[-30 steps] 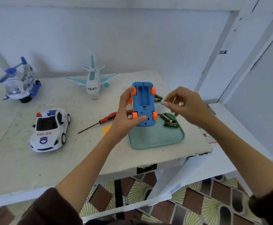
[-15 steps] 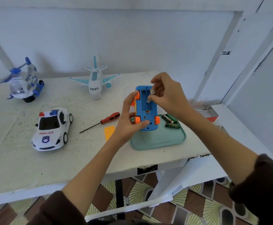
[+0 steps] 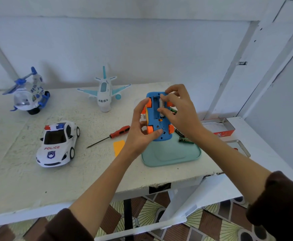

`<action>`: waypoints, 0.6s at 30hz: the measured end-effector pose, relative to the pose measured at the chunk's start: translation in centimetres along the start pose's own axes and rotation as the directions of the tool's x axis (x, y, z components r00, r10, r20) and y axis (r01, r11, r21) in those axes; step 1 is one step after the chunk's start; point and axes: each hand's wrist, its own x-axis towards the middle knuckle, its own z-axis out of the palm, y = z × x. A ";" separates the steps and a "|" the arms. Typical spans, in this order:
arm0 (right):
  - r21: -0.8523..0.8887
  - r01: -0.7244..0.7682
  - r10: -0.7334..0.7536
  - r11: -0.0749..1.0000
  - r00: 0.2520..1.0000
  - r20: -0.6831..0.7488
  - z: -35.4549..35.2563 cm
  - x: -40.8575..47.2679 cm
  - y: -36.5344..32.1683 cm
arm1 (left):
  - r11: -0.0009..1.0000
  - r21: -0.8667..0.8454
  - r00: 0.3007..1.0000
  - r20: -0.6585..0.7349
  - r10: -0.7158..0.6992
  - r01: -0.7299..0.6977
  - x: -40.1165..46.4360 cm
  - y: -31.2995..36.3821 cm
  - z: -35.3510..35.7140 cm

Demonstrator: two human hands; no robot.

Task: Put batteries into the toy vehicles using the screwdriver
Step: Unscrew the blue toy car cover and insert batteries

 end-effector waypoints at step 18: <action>0.053 -0.103 0.098 0.993 0.991 0.090 -4.0 -3.4 1.8 | 0.998 0.053 0.998 0.065 0.018 -0.021 0.4 0.0 -0.5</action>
